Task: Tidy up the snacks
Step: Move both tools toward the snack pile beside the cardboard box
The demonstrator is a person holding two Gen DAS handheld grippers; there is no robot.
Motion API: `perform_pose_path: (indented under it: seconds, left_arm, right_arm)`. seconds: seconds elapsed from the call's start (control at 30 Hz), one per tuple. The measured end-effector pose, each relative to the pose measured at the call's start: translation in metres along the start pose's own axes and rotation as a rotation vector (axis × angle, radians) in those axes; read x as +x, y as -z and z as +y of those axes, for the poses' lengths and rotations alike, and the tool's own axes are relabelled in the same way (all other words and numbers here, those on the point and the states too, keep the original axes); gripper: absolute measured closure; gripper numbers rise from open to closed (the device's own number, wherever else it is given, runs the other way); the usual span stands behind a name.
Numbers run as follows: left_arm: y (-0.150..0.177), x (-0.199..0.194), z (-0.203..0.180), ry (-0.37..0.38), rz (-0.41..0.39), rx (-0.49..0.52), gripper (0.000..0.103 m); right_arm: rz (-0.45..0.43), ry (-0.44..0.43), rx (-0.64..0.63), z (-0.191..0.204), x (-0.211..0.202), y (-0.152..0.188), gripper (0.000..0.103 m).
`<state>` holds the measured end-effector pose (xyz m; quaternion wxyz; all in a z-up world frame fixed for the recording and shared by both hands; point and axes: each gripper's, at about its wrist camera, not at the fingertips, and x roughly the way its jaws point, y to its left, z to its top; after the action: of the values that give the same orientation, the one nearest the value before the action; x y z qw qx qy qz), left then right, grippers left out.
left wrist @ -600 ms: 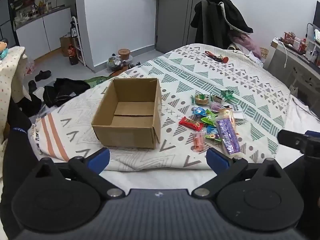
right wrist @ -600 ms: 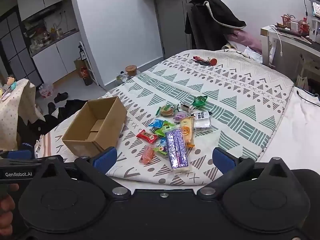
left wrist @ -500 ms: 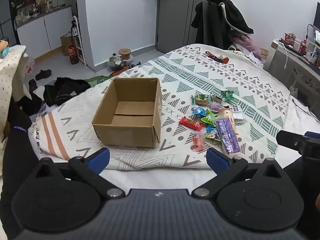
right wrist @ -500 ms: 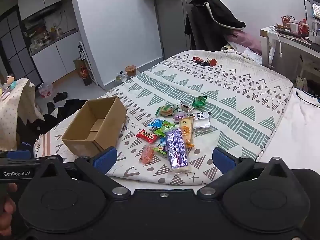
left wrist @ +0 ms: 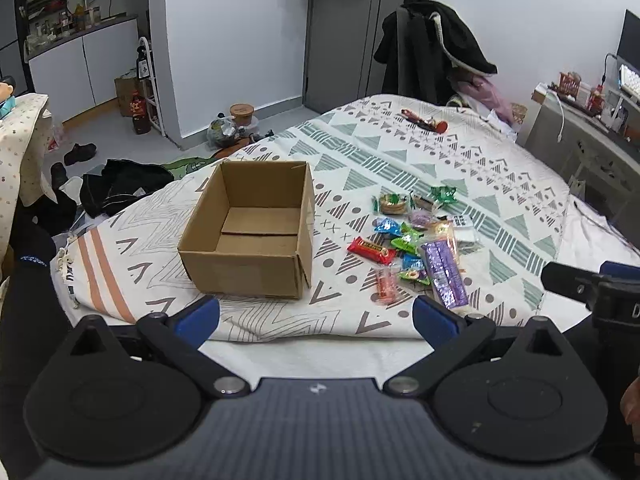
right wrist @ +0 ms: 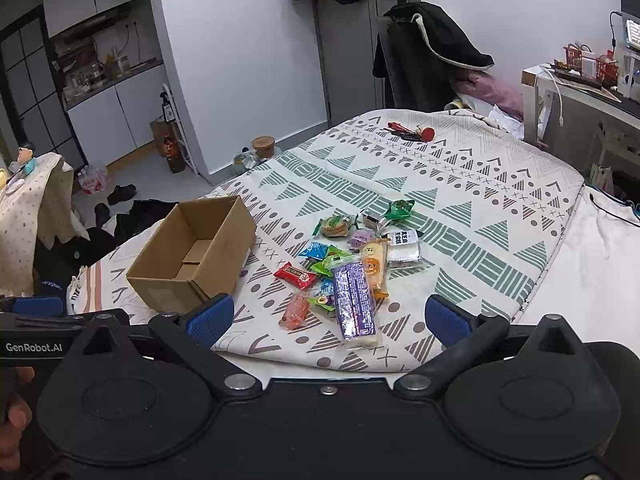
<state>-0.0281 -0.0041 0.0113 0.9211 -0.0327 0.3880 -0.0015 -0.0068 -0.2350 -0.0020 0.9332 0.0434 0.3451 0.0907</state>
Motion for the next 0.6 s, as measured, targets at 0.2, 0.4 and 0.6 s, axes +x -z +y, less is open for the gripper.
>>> perform_pose_path:
  seconds: [0.2, 0.4, 0.6]
  left_arm:
    - [0.001, 0.0, -0.0027, 0.009, -0.001, 0.006, 0.001]
    - [0.0016, 0.0003, -0.0052, 0.004, -0.003, 0.003, 0.001]
    - [0.0027, 0.0012, -0.0065, 0.002, -0.009, 0.004, 0.001]
  right_arm:
    - [0.006, -0.021, 0.014, -0.0054, -0.0002, 0.0015, 0.0]
    - [0.004, -0.022, 0.01, -0.0052, -0.0008, 0.0026, 0.0]
    - [0.003, -0.023, 0.016, -0.0051, 0.0003, 0.0031, 0.0]
